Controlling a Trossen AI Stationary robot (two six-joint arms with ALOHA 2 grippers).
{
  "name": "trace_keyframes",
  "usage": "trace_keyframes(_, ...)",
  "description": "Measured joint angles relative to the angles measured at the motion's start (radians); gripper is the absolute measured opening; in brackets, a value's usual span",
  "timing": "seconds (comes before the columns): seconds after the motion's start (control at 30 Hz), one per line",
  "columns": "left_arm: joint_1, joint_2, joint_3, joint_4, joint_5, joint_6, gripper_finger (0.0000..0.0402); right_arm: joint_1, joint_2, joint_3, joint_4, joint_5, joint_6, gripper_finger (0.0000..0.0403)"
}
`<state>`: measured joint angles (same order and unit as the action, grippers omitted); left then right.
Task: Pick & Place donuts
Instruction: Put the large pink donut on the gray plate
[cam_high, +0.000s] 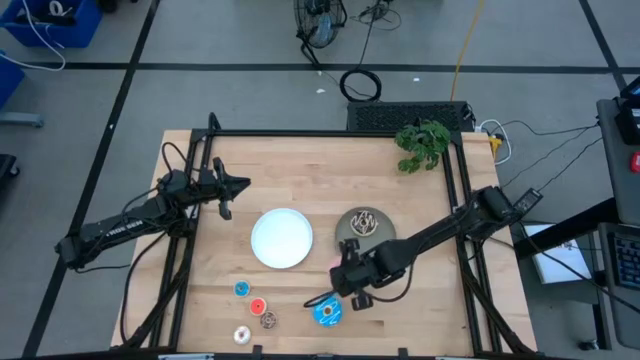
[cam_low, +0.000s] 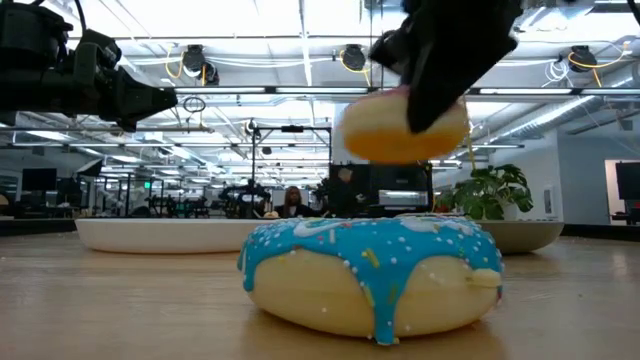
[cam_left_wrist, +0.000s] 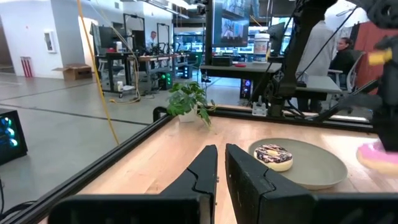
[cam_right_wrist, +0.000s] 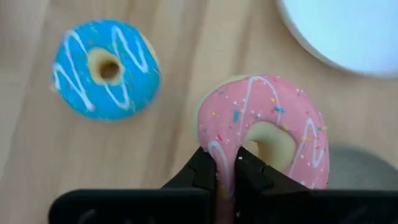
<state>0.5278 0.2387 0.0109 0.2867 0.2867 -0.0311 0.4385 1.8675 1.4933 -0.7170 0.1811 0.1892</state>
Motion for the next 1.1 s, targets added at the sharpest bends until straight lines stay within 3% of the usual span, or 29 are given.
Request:
trace_keyframes(0.17,0.0,0.004,0.0,0.0,0.0,0.0,0.0037,0.0,-0.086,-0.025,-0.125,0.059,0.091,0.0018)
trace_keyframes(0.5,0.0,0.004,0.0,-0.001,0.001,0.0,0.0037,0.0,-0.23,-0.224,-0.132,0.078,0.313,0.0019)
trace_keyframes(1.1,0.0,0.004,0.0,0.002,0.0,0.0,0.0037,-0.027,-0.247,-0.486,0.059,0.112,0.436,0.002)
